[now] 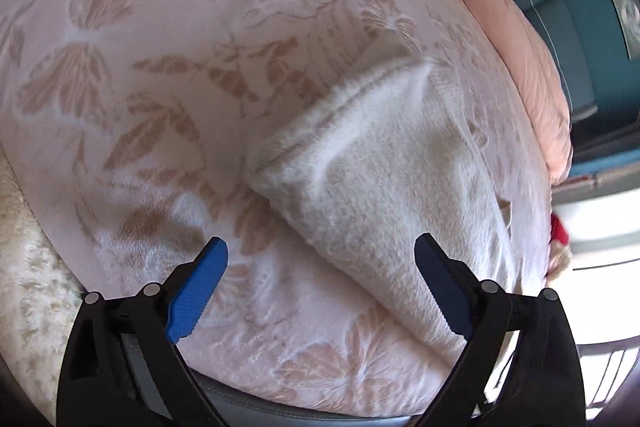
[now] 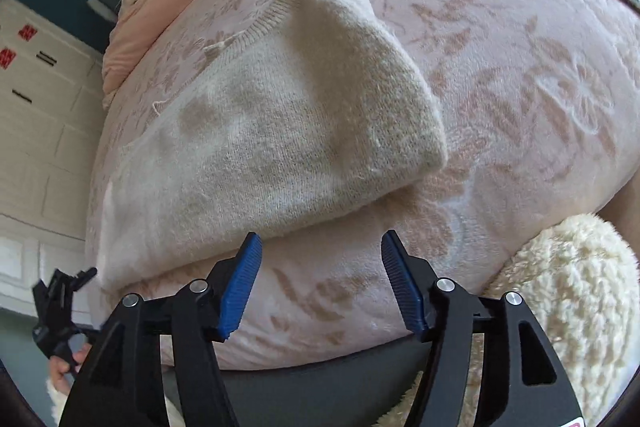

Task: Fold small clothes

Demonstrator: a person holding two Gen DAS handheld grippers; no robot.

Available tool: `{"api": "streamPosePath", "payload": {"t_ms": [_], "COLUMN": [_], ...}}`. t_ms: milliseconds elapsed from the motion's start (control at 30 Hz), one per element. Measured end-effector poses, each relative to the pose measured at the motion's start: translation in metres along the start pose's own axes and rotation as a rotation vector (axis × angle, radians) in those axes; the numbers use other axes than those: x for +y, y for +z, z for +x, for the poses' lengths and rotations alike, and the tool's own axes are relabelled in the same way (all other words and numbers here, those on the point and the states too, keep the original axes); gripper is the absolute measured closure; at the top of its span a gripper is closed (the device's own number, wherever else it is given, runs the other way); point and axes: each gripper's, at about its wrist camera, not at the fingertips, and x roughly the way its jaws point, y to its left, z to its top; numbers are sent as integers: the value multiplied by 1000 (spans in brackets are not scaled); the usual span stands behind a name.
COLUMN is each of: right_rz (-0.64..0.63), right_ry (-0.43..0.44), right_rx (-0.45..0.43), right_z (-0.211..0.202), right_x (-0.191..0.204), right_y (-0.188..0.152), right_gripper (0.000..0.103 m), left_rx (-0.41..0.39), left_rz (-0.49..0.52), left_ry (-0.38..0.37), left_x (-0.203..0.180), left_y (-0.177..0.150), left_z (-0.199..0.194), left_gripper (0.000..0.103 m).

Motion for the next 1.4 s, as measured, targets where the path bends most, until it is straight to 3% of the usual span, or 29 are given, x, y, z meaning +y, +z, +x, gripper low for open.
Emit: {"api": "streamPosePath", "payload": {"t_ms": [133,267,333,367,400,467,567,633,733,833,867,933,1033,1100,1133,1233,1300,1400], "right_rz": [118,254,265,245,221,187,128,65,-40,-104,-116,-120,-162,-223,-241,-258,-264,-238], "right_ry": [65,116,119,113,102,151,207,200,64,-144,-199,-195,-267,-285,-267,-185,-138,-163], "right_rx": [-21,-40,-38,-40,-43,-72,-69,-62,-9,113,119,57,-97,-184,-198,-194,-163,-94], "right_z": [16,26,27,25,21,2,-35,-60,-64,-28,-27,-49,-93,-108,-108,-83,-50,1], "right_x": [-5,-9,-2,5,12,25,42,45,31,-9,-16,-24,-19,-7,0,25,41,55], "right_y": [22,40,48,52,57,63,64,53,27,-17,-27,-34,-21,1,14,57,82,107], "right_gripper": [39,37,43,63,78,87,89,89,89,86,85,78,56,46,45,37,35,35], "left_rx": [-12,-4,24,40,49,48,37,43,41,130,154,139,42,-71,-113,-147,-133,-62], "left_rz": [-46,-62,-58,-50,-43,-35,12,54,126,135,115,88,138,201,242,349,393,398], "left_ry": [-17,-87,-88,-78,-73,-98,-144,-146,-62,32,74,140,158,176,173,138,93,94], "left_x": [-3,-19,-27,-30,-33,-38,-43,-41,-25,12,26,42,36,17,3,-43,-69,-92], "left_y": [12,21,27,29,32,36,35,24,0,-29,-38,-46,-35,-17,-7,25,43,59], "left_z": [15,24,27,26,24,10,-26,-54,-78,-55,-46,-49,-77,-94,-97,-79,-52,0], "left_gripper": [5,9,35,63,88,88,89,90,89,86,84,84,72,41,35,27,11,11]}}
